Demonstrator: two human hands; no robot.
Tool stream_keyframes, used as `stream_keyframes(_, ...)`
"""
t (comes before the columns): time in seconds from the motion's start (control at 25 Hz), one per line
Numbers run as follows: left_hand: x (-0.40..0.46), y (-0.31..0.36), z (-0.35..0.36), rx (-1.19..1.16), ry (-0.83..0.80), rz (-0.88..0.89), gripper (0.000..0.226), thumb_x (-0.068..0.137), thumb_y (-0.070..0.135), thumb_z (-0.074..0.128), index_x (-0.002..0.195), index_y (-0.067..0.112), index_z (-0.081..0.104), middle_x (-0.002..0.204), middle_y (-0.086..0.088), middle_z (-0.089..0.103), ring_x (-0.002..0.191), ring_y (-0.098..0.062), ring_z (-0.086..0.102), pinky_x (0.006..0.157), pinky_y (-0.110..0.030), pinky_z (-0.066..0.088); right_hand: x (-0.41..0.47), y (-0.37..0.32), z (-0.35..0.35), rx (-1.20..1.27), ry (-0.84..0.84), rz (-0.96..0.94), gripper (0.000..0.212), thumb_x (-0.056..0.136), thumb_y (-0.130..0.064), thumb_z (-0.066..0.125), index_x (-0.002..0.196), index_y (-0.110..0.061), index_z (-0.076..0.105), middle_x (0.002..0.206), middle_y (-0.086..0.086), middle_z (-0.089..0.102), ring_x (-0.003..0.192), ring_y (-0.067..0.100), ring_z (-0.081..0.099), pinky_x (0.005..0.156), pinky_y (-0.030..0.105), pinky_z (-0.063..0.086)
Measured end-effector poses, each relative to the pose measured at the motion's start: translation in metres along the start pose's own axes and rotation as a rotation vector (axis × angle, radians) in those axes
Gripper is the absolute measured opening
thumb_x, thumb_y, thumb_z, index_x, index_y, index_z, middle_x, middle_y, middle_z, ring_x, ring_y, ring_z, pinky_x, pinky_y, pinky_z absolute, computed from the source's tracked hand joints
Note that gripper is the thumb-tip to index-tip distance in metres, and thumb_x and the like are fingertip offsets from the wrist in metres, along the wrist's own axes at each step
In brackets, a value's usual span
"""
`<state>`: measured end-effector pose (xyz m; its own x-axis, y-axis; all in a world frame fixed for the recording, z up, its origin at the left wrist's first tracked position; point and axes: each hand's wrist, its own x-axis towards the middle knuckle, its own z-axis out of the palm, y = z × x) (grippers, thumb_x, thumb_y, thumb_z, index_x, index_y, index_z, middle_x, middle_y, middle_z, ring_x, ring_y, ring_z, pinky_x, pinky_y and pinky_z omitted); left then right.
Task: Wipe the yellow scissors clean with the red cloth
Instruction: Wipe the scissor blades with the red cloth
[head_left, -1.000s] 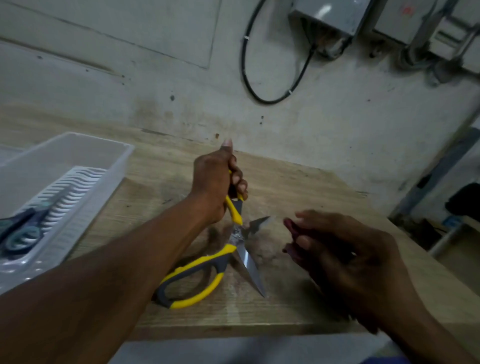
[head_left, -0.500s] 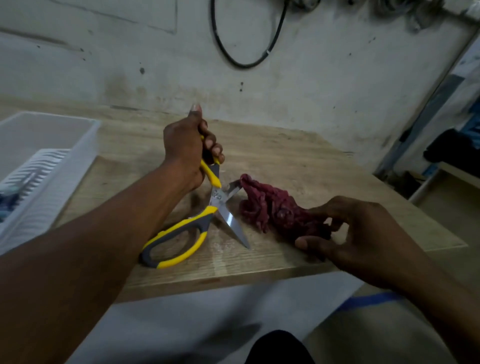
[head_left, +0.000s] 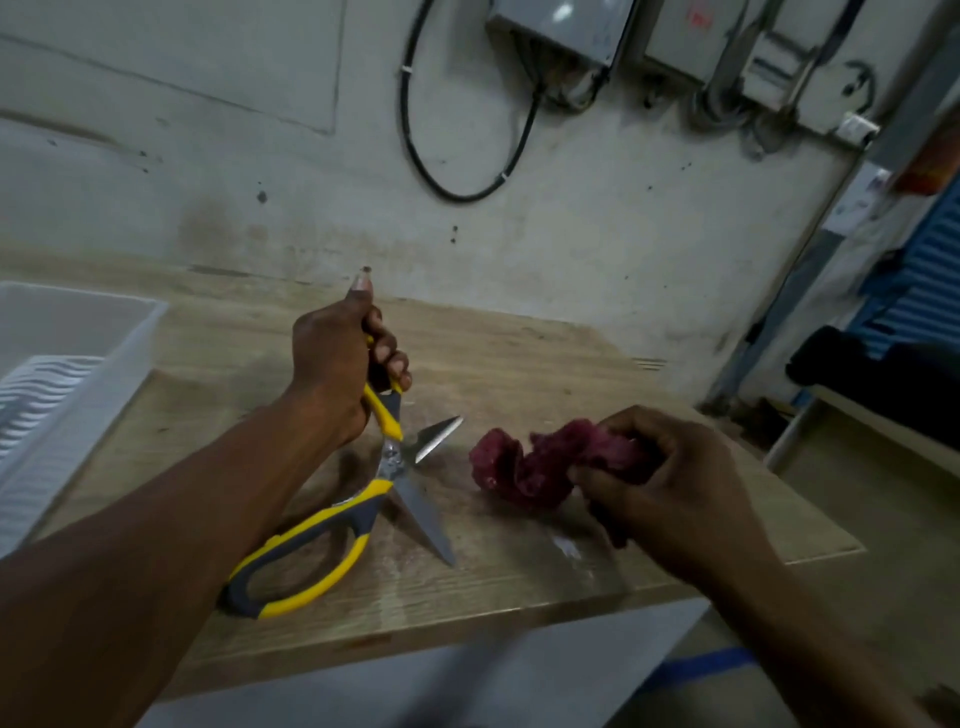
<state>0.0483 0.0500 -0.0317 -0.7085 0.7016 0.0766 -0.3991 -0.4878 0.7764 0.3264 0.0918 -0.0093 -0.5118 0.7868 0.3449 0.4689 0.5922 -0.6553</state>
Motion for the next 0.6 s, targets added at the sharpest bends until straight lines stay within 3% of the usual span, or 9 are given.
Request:
stream_keyframes(0.16,-0.002,-0.001,0.006,-0.01,-0.008,-0.004,0.049,0.105,0.043,0.052,0.065,0.015,0.043,0.043,-0.004,0.033,0.034,-0.02,0.039,0.042,-0.023,0.039,-0.019,0.009,0.032,-0.256,-0.069,-0.301,0.013,0.075,-0.036,0.082,0.085,-0.034,0.074,0.108,-0.023,0.058,0.097,0.008,0.055,0.079,0.031,0.052)
stream_keyframes(0.24,-0.002,-0.002,0.006,-0.012,0.003,0.001,0.049,0.105,0.042,0.052,0.065,0.016,0.044,0.043,-0.004,0.033,0.034,-0.019,0.039,0.043,-0.023,0.039,-0.017,0.006,0.04,-0.382,-0.054,-0.42,0.016,0.071,-0.046,0.075,0.084,-0.037,0.071,0.122,-0.022,0.048,0.113,0.012,0.045,0.087,0.034,0.046)
stream_keyframes(0.32,-0.001,-0.002,0.005,-0.014,0.012,0.007,0.049,0.105,0.041,0.053,0.064,0.016,0.044,0.044,-0.004,0.033,0.035,-0.019,0.039,0.043,-0.023,0.039,-0.011,-0.007,0.045,-0.284,-0.086,-0.483,0.017,0.072,-0.042,0.072,0.087,-0.035,0.072,0.124,-0.025,0.059,0.123,0.009,0.05,0.095,0.037,0.049)
stream_keyframes(0.4,0.001,-0.001,0.005,-0.014,0.009,0.014,0.049,0.104,0.041,0.053,0.063,0.016,0.044,0.044,-0.005,0.032,0.034,-0.019,0.039,0.043,-0.024,0.039,-0.002,-0.013,0.049,-0.071,-0.172,-0.5,0.027,0.076,-0.028,0.07,0.101,-0.035,0.075,0.106,-0.02,0.072,0.105,0.004,0.066,0.085,0.036,0.058)
stream_keyframes(0.48,0.002,-0.001,0.005,-0.013,0.005,0.018,0.049,0.104,0.04,0.053,0.063,0.015,0.044,0.044,-0.005,0.032,0.034,-0.019,0.039,0.044,-0.025,0.039,0.001,-0.015,0.059,-0.029,-0.207,-0.57,0.047,0.078,-0.023,0.066,0.121,-0.04,0.073,0.102,-0.019,0.07,0.093,0.007,0.069,0.074,0.033,0.057)
stream_keyframes(0.6,0.004,-0.001,0.004,-0.007,-0.002,0.025,0.049,0.105,0.04,0.053,0.063,0.014,0.044,0.044,-0.006,0.033,0.035,-0.02,0.04,0.044,-0.026,0.04,0.0,-0.009,0.072,-0.027,-0.082,-0.65,0.043,0.078,-0.016,0.078,0.116,-0.036,0.076,0.103,-0.02,0.071,0.092,0.002,0.071,0.072,0.025,0.057)
